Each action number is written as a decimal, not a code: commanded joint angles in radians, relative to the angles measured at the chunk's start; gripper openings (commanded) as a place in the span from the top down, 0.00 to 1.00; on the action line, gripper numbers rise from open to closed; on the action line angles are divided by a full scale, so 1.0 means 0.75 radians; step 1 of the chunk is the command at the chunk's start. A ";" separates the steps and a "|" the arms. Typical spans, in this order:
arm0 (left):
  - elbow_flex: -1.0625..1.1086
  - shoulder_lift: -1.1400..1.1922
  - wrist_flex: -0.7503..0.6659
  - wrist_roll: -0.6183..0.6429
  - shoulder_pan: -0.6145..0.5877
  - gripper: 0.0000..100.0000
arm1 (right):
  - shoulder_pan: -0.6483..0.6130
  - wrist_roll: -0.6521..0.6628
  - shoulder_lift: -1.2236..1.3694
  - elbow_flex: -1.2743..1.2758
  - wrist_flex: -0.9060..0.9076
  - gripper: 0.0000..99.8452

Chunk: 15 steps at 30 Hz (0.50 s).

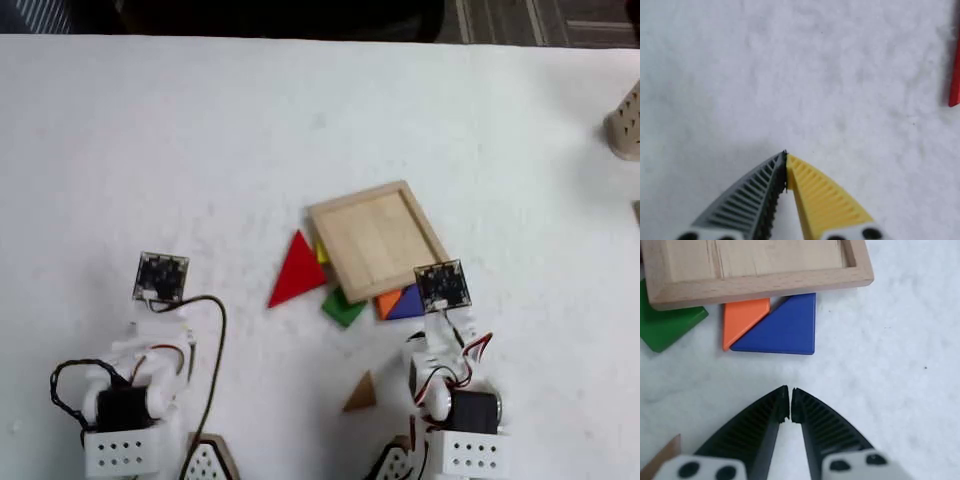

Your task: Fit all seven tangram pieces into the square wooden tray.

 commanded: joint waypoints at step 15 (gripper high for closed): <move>-0.008 -0.009 -0.002 -0.006 -0.011 0.97 | -0.009 0.012 -0.015 0.010 0.003 0.98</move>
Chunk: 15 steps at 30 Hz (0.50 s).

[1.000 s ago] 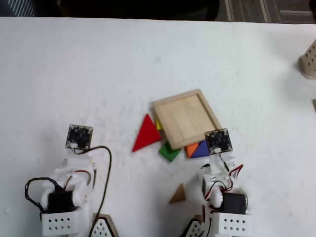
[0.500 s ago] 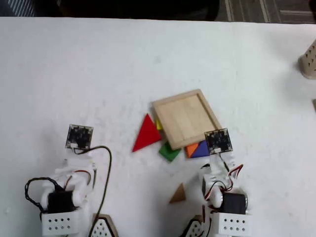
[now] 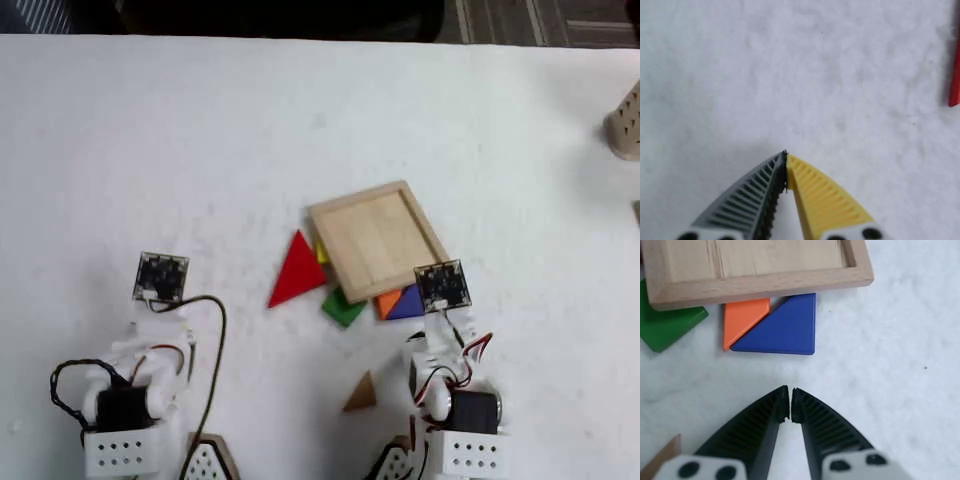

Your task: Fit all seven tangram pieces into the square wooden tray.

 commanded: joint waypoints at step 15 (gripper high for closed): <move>-0.049 -0.009 -0.356 -0.008 -0.011 0.97 | -0.038 0.004 -0.017 0.010 -0.339 0.98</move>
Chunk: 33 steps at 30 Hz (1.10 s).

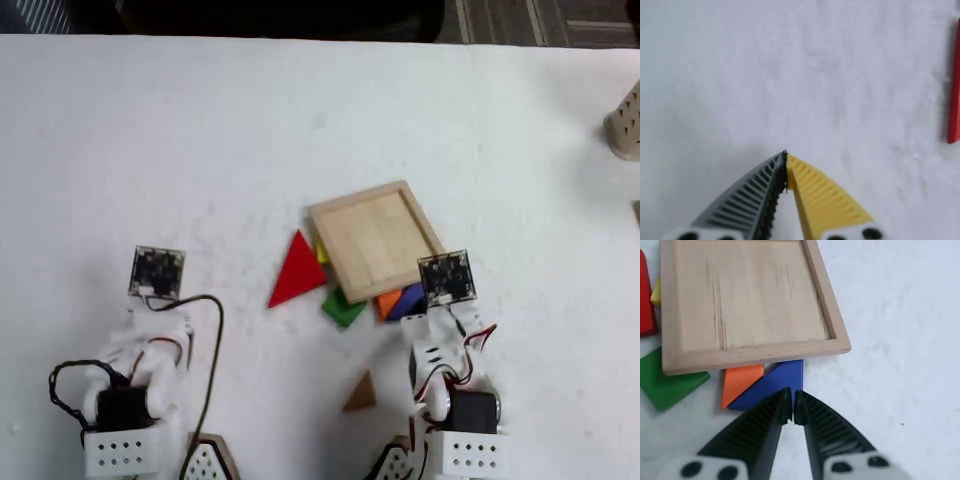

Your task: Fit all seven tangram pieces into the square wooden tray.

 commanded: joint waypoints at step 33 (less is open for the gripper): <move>-0.149 0.302 -0.147 0.037 0.009 0.84 | 0.189 0.336 0.684 -0.634 0.140 0.98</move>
